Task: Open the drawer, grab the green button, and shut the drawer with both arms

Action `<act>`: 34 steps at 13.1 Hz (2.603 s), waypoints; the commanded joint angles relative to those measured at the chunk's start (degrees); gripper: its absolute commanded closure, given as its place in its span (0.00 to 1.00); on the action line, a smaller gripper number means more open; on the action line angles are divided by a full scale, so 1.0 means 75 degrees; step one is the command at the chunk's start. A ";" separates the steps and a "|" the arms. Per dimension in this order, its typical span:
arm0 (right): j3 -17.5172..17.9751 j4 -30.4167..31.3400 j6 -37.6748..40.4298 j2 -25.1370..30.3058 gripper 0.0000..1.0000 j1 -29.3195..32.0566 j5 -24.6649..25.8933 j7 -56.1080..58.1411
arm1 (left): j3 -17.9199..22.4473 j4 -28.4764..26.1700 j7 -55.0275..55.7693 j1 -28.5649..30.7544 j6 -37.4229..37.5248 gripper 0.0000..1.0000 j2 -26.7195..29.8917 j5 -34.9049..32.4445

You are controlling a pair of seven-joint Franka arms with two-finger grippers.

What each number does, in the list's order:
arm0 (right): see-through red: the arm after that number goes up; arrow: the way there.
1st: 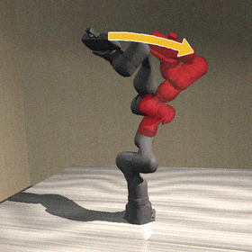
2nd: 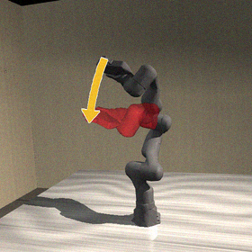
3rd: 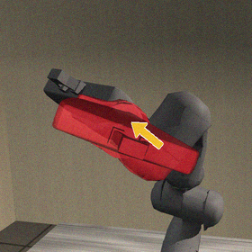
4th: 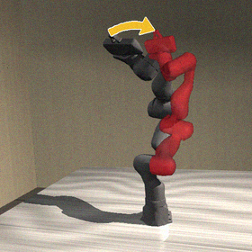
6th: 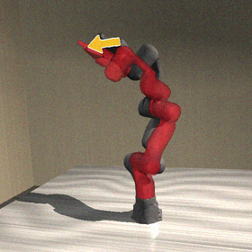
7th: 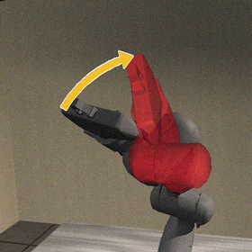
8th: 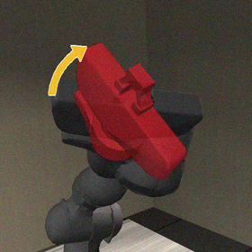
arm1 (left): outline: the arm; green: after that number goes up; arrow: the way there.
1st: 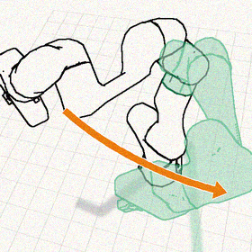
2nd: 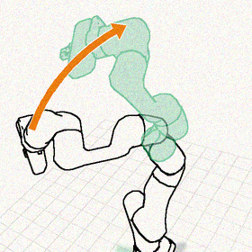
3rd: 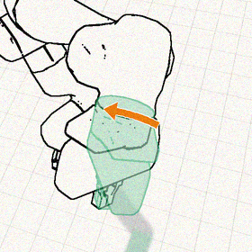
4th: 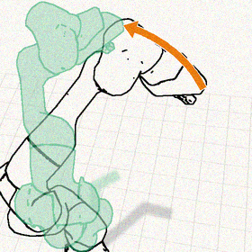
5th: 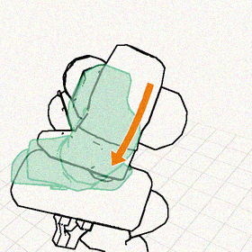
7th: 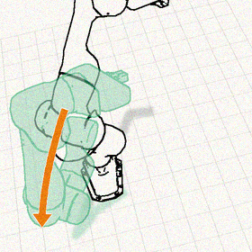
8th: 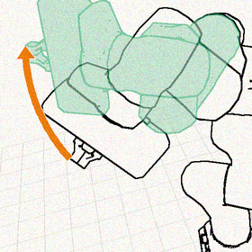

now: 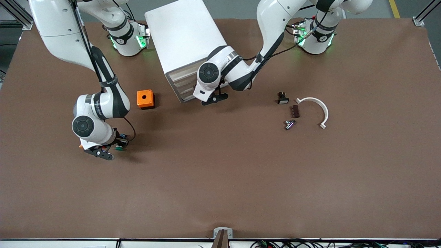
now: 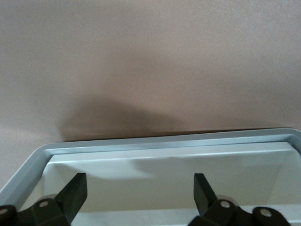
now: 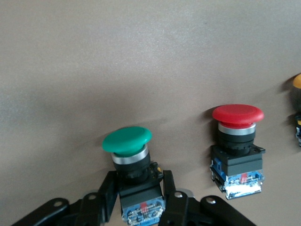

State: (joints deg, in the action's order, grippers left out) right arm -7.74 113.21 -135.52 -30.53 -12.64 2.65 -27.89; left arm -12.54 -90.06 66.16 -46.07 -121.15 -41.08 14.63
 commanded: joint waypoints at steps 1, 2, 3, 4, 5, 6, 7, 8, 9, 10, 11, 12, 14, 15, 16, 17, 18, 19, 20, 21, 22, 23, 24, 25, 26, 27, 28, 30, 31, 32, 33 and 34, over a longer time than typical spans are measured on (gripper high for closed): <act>0.0001 0.0046 0.0138 0.0120 0.00 -0.0049 0.0197 -0.0838 | -0.0027 -0.0085 0.0352 -0.0232 -0.0019 0.00 0.0122 0.0147; 0.0024 -0.0024 0.0546 0.0295 0.00 -0.0107 0.0185 -0.0945 | -0.0015 -0.0085 0.0354 -0.0209 -0.0007 0.00 0.0122 0.0135; 0.0025 -0.0060 0.0968 0.0703 0.00 -0.0142 0.0185 -0.0946 | 0.0008 -0.0062 0.0307 -0.0127 -0.0007 0.00 0.0134 0.0065; 0.0048 -0.0072 0.1424 0.1101 0.00 -0.0200 0.0174 -0.0958 | 0.0124 -0.0027 0.0295 -0.0068 -0.0007 0.00 0.0181 0.0007; 0.0060 -0.0188 0.2067 0.1546 0.00 -0.0259 0.0162 -0.0876 | 0.0392 0.0043 0.0272 0.0071 -0.0007 0.00 0.0262 -0.0307; 0.0083 -0.0293 0.2584 0.1852 0.00 -0.0329 0.0162 -0.0818 | 0.0592 0.0113 0.0272 0.0154 -0.0007 0.00 0.0426 -0.0867; 0.0106 -0.0306 0.2937 0.2157 0.00 -0.0434 0.0150 -0.0805 | 0.0722 0.0126 0.0307 0.0329 -0.0007 0.00 0.0648 -0.1418; 0.0107 -0.0294 0.3184 0.2508 0.00 -0.0609 0.0150 -0.0759 | 0.0827 0.0126 0.0284 0.0702 -0.0007 0.00 0.0940 -0.1748; 0.0107 -0.0318 0.3581 0.2883 0.00 -0.0669 0.0138 -0.0480 | 0.0828 0.0126 0.0260 0.1181 0.0144 0.00 0.1268 -0.1775; 0.0107 -0.0318 0.3852 0.3281 0.00 -0.0681 0.0104 -0.0060 | 0.0828 0.0126 0.0202 0.1638 0.0656 0.00 0.1654 -0.1798; 0.0095 -0.0318 0.4087 0.3656 0.00 -0.0670 0.0103 0.0374 | 0.0852 0.0126 -0.0007 0.2026 0.1171 0.00 0.2017 -0.1845; 0.0072 -0.0376 0.4321 0.3973 0.00 -0.0623 0.0103 0.0726 | 0.0840 0.0126 -0.0276 0.2494 0.1525 0.00 0.2357 -0.1985; 0.0001 -0.0877 0.5011 0.4257 0.00 -0.0530 0.0103 0.1196 | 0.0840 0.0091 -0.0594 0.3245 0.1797 0.00 0.2897 -0.2033; 0.0001 -0.1321 0.5479 0.4246 0.00 -0.0402 0.0103 0.1442 | 0.0840 0.0114 -0.0909 0.3562 0.1925 0.00 0.3109 -0.2033; 0.0001 -0.1708 0.5866 0.4234 0.00 -0.0226 0.0103 0.1688 | 0.0840 0.0114 -0.1329 0.3785 0.2112 0.00 0.3343 -0.2033; 0.0001 -0.2002 0.6114 0.4223 0.00 -0.0016 0.0103 0.2039 | 0.0840 0.0114 -0.1682 0.4124 0.2393 0.00 0.3589 -0.2033; 0.0001 -0.2202 0.6244 0.4222 0.00 0.0184 0.0103 0.2390 | 0.0805 0.0114 -0.2045 0.4510 0.2674 0.00 0.3858 -0.2033; 0.0001 -0.2355 0.6257 0.4211 0.00 0.0418 0.0080 0.2754 | 0.0805 0.0114 -0.2443 0.4746 0.2920 0.00 0.4116 -0.2021; 0.0001 -0.2484 0.6269 0.4199 0.00 0.0640 0.0022 0.3059 | 0.0805 0.0126 -0.2830 0.4992 0.3166 0.00 0.4316 -0.2033; 0.0001 -0.2544 0.6280 0.4199 0.00 0.0770 -0.0025 0.3236 | 0.0817 0.0126 -0.3356 0.5285 0.3354 0.00 0.4515 -0.2021; 0.0001 -0.2579 0.6304 0.4199 0.00 0.0853 -0.0026 0.3261 | 0.0817 0.0126 -0.3941 0.5554 0.3554 0.00 0.4703 -0.2021; 0.0001 -0.2696 0.6350 0.4199 0.00 0.0946 -0.0037 0.3296 | 0.0817 0.0126 -0.4562 0.5789 0.3706 0.00 0.4867 -0.1975; 0.0001 -0.2871 0.6432 0.4199 0.00 0.1075 -0.0037 0.3528 | 0.0817 0.0126 -0.5078 0.6012 0.3859 0.00 0.5054 -0.1928; 0.0001 -0.3000 0.6537 0.4199 0.00 0.1192 -0.0049 0.3797 | 0.0817 0.0126 -0.5385 0.6119 0.3988 0.00 0.5172 -0.1927; 0.0001 -0.3083 0.6596 0.4199 0.00 0.1275 -0.0107 0.3951 | 0.0828 0.0126 -0.5620 0.6259 0.4117 0.00 0.5347 -0.1927; 0.0001 -0.3130 0.6678 0.4187 0.00 0.1299 -0.0119 0.3952 | 0.0828 0.0114 -0.5889 0.6307 0.4362 0.00 0.5535 -0.1927; 0.0001 -0.3165 0.6772 0.4199 0.00 0.1357 -0.0119 0.3987 | 0.0840 0.0044 -0.6263 0.6423 0.4492 0.00 0.5722 -0.1904; -0.0011 -0.3212 0.6796 0.4222 0.00 0.1369 -0.0119 0.4256 | 0.0840 -0.0003 -0.6595 0.6506 0.4878 0.00 0.5969 -0.1881; 0.0013 -0.3294 0.6877 0.4222 0.00 0.1358 -0.0119 0.4246 | 0.0840 -0.0142 -0.6595 0.6506 0.4949 0.00 0.6133 -0.1881; 0.0036 -0.3410 0.6948 0.4222 0.00 0.1346 -0.0131 0.4222 | 0.0840 -0.0387 -0.6677 0.6530 0.4927 0.00 0.6378 -0.1881; 0.0048 -0.3446 0.7007 0.4222 0.00 0.1334 -0.0120 0.4245 | 0.0840 -0.0518 -0.6886 0.6541 0.4927 0.00 0.6531 -0.1881; 0.0071 -0.3505 0.7146 0.4222 0.00 0.1299 -0.0108 0.4199 | 0.0875 -0.0530 -0.7086 0.6553 0.4938 0.00 0.6556 -0.1892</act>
State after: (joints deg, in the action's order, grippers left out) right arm -7.98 89.41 -84.22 1.94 -3.44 2.49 2.91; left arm -5.69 -91.04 16.00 2.05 -84.05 5.21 0.40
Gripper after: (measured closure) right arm 0.000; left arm 0.000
